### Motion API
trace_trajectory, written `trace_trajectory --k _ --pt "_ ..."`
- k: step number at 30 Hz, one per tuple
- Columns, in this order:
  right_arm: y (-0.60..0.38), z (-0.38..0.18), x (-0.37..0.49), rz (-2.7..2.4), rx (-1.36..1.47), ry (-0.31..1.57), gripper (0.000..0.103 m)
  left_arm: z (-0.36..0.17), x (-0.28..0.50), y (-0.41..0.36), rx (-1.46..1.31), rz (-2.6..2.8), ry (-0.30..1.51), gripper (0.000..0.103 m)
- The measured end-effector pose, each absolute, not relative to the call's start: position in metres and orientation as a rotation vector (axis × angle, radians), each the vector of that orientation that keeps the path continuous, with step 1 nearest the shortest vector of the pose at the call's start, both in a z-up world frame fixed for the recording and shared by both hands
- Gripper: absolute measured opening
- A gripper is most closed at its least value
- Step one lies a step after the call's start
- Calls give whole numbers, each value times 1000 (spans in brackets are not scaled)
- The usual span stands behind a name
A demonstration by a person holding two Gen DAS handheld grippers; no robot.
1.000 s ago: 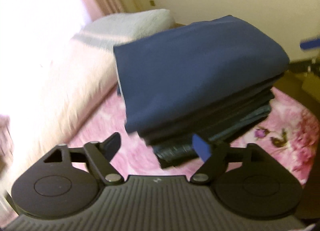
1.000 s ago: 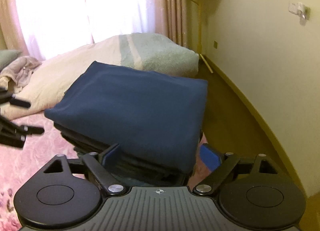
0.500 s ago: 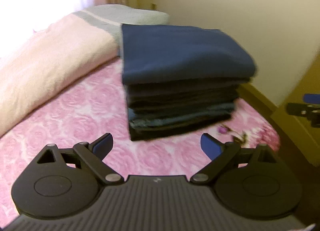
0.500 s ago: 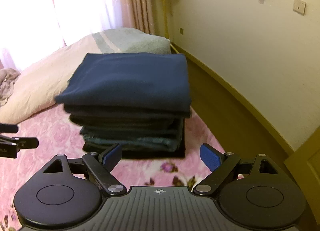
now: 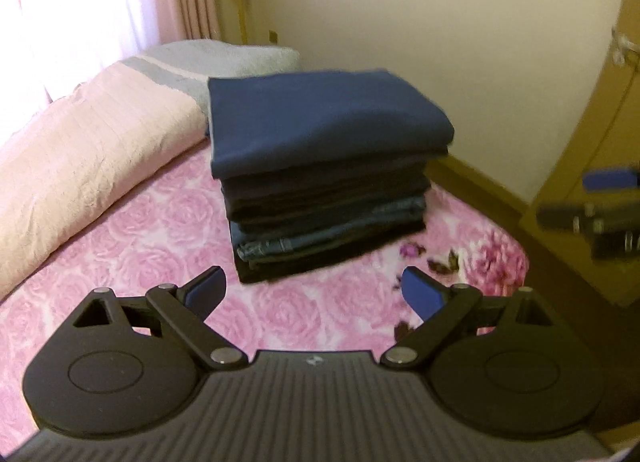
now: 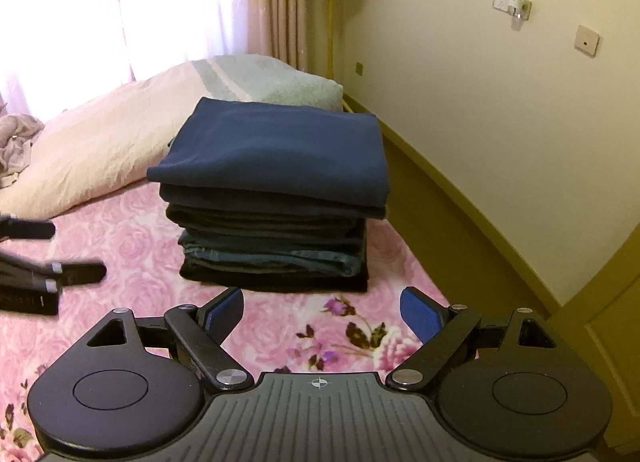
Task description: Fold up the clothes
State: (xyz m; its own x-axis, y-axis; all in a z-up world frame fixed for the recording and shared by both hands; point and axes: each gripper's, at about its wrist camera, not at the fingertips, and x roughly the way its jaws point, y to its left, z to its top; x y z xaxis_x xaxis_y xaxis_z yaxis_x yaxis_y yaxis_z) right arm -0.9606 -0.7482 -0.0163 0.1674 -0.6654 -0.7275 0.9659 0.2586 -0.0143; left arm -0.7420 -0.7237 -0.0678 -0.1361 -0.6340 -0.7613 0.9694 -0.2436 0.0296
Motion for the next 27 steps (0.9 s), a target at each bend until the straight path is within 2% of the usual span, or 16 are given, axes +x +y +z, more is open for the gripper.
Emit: trace_trajectory --k 12,27 --pt "-769 -10 -981 -1169 515 704 88 -56 -769 -724 720 -1497 669 93" --pt "-765 -5 -995 -1154 544 665 88 -51 -788 -724 728 -1481 657 94"
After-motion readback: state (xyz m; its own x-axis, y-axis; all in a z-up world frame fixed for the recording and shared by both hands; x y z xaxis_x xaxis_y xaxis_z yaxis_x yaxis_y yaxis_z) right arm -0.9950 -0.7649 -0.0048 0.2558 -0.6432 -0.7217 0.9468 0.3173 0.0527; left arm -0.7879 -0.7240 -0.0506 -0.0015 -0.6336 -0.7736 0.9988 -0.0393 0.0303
